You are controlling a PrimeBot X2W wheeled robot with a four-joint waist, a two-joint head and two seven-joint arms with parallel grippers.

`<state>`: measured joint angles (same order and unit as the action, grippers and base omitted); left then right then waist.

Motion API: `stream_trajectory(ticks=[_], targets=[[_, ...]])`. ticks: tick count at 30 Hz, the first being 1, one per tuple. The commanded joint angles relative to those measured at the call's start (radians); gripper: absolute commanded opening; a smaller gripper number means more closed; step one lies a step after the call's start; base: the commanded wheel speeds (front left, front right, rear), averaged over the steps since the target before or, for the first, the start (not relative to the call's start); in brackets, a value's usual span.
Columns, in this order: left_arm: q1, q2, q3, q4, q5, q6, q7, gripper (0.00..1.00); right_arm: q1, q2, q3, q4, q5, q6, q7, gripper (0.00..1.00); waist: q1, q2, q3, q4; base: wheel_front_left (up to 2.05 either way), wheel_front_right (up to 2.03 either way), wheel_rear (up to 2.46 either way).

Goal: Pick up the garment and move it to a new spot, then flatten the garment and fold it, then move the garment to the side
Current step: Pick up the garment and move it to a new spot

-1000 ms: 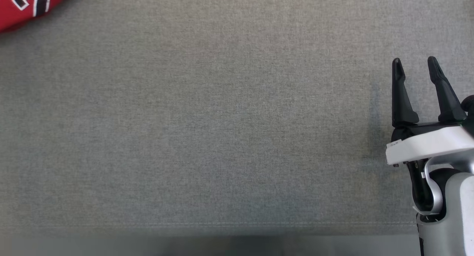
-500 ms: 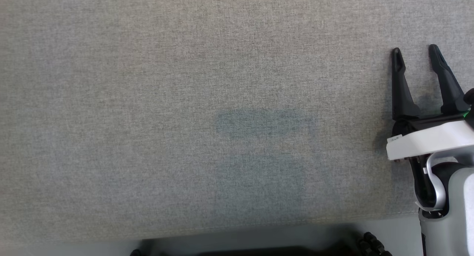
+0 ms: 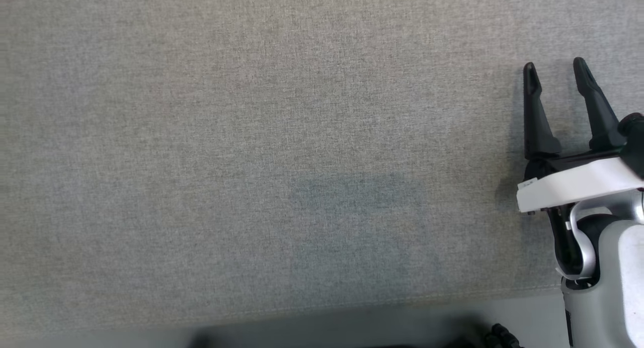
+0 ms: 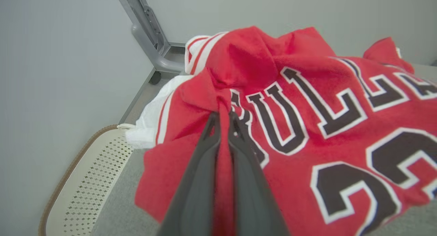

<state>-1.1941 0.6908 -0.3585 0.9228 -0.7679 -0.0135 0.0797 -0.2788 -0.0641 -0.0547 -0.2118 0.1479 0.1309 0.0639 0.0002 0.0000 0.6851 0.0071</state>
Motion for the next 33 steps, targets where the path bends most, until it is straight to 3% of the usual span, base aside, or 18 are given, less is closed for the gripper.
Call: stream_trajectory(ticks=[1, 8, 15, 33], targets=[[-0.022, 0.012, -0.002, 0.007, 0.007, -0.005, -0.009, 0.0, -0.012, 0.002, 0.001, 0.006, 0.006, 0.0, -0.009, 1.0, -0.0002, 0.0, -0.038, -0.005, 0.0, 0.0, 0.0], [-0.104, 0.029, -0.056, 0.024, 0.078, -0.052, -0.085, 0.0, -0.005, 0.007, 0.02, 0.076, 0.026, 0.0, -0.041, 1.0, -0.0002, 0.0, -0.161, -0.025, 0.0, 0.0, 0.0], [-0.164, 0.006, -0.139, -0.018, 0.156, -0.083, -0.114, 0.0, 0.017, 0.012, 0.034, 0.137, 0.045, 0.0, -0.068, 1.0, -0.0002, 0.0, -0.278, -0.06, 0.0, 0.0, 0.0], [0.009, -0.161, -0.376, -0.233, 0.144, -0.116, -0.013, 0.0, 0.072, 0.013, 0.082, 0.223, 0.116, 0.0, -0.114, 1.0, -0.0002, 0.0, -0.412, -0.172, 0.0, 0.0, 0.0]])
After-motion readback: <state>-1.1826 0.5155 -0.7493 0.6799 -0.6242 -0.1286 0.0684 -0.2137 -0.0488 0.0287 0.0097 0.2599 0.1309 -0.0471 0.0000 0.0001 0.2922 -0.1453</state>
